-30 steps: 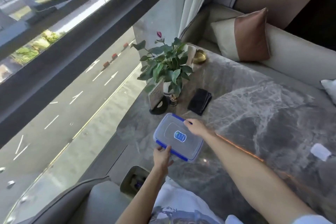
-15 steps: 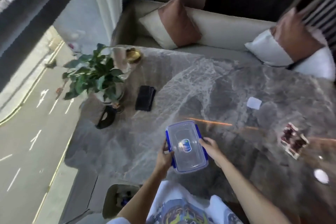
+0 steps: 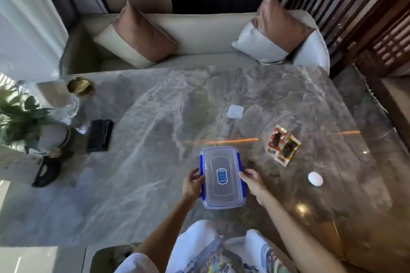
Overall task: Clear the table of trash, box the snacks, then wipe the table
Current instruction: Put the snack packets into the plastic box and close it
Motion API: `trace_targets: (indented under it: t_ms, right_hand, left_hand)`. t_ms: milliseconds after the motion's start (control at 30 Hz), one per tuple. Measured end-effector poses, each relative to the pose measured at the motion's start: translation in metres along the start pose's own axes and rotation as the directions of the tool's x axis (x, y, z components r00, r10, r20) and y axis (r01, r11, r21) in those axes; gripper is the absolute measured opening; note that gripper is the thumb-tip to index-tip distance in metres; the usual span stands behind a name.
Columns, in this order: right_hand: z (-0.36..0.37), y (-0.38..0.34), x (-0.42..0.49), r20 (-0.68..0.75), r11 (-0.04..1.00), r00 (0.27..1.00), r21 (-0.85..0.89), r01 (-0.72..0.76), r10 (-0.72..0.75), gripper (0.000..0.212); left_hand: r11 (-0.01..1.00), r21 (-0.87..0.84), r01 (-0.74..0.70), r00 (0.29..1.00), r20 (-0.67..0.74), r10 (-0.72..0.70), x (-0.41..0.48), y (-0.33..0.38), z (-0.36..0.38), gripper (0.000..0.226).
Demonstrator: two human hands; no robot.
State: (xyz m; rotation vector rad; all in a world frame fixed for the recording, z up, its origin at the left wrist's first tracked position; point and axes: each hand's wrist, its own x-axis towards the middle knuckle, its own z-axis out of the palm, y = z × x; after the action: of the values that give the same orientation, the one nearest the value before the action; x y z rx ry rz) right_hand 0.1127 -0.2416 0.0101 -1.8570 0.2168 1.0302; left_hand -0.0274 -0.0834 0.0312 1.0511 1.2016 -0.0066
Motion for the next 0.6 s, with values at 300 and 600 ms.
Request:
trace_targets:
  t_ms: [300,600]
  right_hand:
    - [-0.013,0.018,0.006,0.012,0.999,1.000,0.047,0.025,-0.025,0.046]
    - [0.021,0.029,0.003,-0.165,0.996,0.985,0.066,0.057,-0.045,0.036]
  left_hand:
    - [0.996,-0.080,-0.032,0.996,-0.088,0.025,0.006,-0.025,0.024,0.042]
    - [0.973,-0.224,-0.055,0.980,-0.197,0.010,0.007,-0.046,0.034,0.033]
